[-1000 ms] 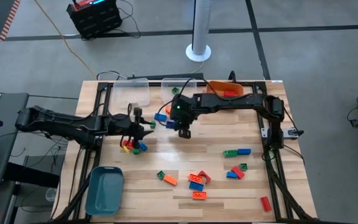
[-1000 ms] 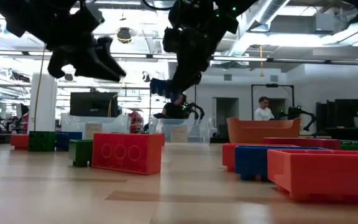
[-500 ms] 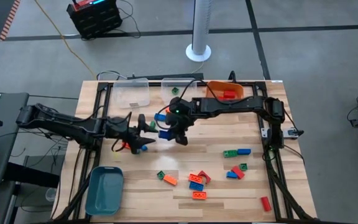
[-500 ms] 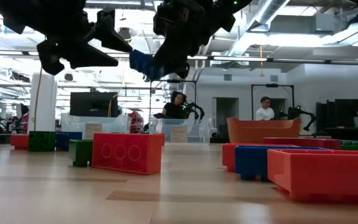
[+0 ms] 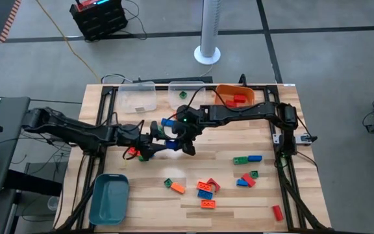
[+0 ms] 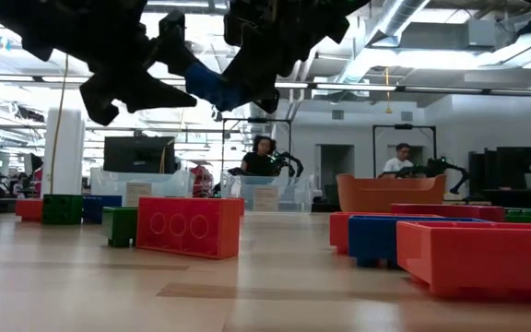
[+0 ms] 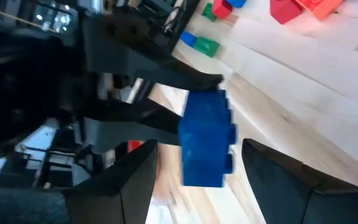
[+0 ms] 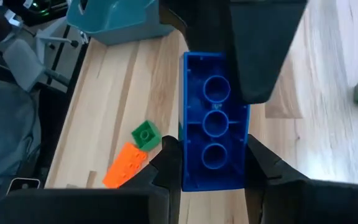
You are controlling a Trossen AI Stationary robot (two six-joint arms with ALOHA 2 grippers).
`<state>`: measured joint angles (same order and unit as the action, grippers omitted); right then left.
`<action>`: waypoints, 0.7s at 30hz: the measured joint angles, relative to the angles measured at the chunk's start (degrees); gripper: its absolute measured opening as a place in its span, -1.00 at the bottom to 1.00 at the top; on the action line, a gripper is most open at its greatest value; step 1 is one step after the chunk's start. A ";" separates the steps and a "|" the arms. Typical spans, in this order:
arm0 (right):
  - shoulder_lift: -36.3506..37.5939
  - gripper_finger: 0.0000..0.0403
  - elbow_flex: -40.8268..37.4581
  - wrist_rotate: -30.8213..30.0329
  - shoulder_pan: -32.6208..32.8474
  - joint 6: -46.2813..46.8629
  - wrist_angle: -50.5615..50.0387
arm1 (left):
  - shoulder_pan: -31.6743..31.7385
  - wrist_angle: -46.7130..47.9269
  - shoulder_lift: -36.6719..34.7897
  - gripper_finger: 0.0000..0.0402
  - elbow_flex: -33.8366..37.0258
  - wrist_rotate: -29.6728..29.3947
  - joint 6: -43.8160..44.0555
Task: Sort blocks
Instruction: Put the blue game piece into the left transparent bin
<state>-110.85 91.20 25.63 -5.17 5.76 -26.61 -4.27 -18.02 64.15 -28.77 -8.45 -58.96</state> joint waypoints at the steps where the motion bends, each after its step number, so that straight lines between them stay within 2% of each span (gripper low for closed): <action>1: 0.00 -0.45 0.00 0.00 -0.07 0.03 -0.44 | 0.00 -0.04 0.53 0.11 -0.31 -0.02 0.28; 4: -0.04 -0.45 -0.02 -0.02 -0.22 0.29 -0.57 | -0.31 -0.61 1.34 -0.02 -1.09 -0.02 0.51; 11: -0.04 -0.43 -0.02 0.01 -0.22 0.22 0.24 | -0.72 0.10 1.70 -0.58 -1.60 0.43 1.45; 14: -0.04 -0.30 -0.04 0.15 -0.27 0.00 0.61 | -1.31 0.28 1.45 -0.58 -1.58 0.31 3.87; 18: -0.09 0.04 1.19 0.06 -1.32 -0.57 -3.99 | -2.91 4.26 -0.07 -0.58 -1.62 -1.30 10.67; 21: -0.08 0.26 3.16 -0.45 -2.29 -2.15 -9.25 | -3.88 9.42 -2.56 -0.58 -1.60 -6.95 16.78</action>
<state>-110.92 94.36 25.18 -7.46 3.60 -35.86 -8.15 -8.60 61.58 -30.37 -15.39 -42.18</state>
